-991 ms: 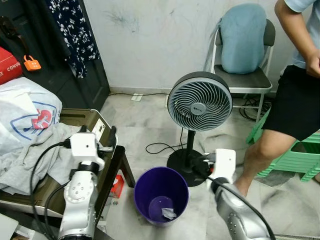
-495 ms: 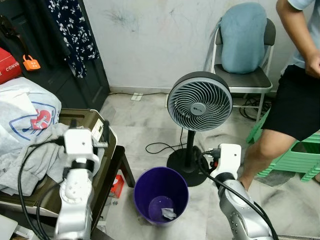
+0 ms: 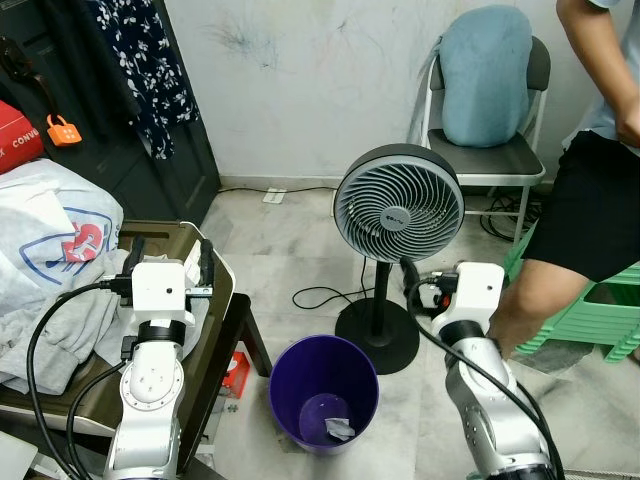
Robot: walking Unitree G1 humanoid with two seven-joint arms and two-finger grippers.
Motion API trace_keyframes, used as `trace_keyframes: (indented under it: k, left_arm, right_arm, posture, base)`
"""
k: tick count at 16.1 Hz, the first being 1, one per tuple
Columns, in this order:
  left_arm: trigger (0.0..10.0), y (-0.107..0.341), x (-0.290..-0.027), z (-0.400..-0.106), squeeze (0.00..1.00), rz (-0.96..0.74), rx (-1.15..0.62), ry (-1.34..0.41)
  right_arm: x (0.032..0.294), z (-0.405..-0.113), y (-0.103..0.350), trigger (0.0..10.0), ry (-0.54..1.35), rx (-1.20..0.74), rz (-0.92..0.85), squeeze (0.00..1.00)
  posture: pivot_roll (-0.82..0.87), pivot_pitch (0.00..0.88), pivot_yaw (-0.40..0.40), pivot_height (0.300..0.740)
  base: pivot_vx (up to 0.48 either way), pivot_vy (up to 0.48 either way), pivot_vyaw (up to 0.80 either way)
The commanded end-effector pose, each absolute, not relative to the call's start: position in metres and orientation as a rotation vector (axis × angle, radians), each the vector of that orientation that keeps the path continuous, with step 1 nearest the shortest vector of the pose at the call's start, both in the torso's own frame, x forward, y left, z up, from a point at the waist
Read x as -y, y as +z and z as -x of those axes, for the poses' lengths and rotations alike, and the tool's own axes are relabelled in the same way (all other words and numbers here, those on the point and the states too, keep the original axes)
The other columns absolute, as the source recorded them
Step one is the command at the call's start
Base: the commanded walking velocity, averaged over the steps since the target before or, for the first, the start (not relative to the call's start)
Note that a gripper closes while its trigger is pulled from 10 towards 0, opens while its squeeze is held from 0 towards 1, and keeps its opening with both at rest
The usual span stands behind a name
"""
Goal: Clean up the room
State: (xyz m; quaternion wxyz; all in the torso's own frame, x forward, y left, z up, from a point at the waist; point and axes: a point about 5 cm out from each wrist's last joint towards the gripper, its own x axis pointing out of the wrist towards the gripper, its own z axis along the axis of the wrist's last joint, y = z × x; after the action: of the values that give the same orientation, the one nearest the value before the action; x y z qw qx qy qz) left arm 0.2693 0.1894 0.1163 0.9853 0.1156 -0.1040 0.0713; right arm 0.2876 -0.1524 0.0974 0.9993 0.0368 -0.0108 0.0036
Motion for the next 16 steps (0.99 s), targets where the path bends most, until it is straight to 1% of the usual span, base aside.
trace_keyframes:
  k: [1, 4, 6, 9, 12, 16]
  left_arm:
    - [10.0, 0.114, -0.192, -0.268, 0.00, -0.255, 0.211, 0.153]
    - [10.0, 0.107, -0.188, -0.262, 0.00, -0.277, 0.202, 0.107]
    - [10.0, 0.098, -0.188, -0.250, 0.00, -0.253, 0.162, 0.058]
    - [10.0, 0.096, -0.186, -0.244, 0.00, -0.227, 0.144, 0.064]
    - [10.0, 0.098, -0.182, -0.244, 0.00, -0.209, 0.145, 0.067]
    - [10.0, 0.097, -0.184, -0.243, 0.00, -0.187, 0.114, 0.097]
  right_arm:
    - [0.154, -0.289, 0.097, 10.0, 0.003, 0.034, -0.052, 0.00]
    - [0.160, -0.280, 0.085, 10.0, 0.023, 0.006, -0.014, 0.00]
    - [0.163, -0.273, 0.080, 10.0, 0.021, -0.013, -0.007, 0.00]
    - [0.164, -0.268, 0.079, 10.0, 0.025, -0.032, -0.001, 0.00]
    - [0.165, -0.269, 0.081, 10.0, 0.025, -0.035, -0.006, 0.00]
    - [0.166, -0.273, 0.086, 10.0, 0.039, -0.034, 0.001, 0.00]
  posture:
    - [-0.16, 0.000, 0.081, 0.740]
    - [-0.16, 0.000, 0.073, 0.740]
    - [-0.16, 0.000, 0.068, 0.740]
    - [-0.16, 0.000, 0.053, 0.740]
    - [-0.15, 0.000, 0.043, 0.740]
    - [-0.15, 0.000, 0.031, 0.740]
  base:
    - [0.000, 0.000, 0.00]
    - [0.000, 0.000, 0.00]
    - [0.000, 0.000, 0.00]
    - [0.000, 0.000, 0.00]
    - [0.000, 0.000, -0.70]
    - [0.000, 0.000, -0.80]
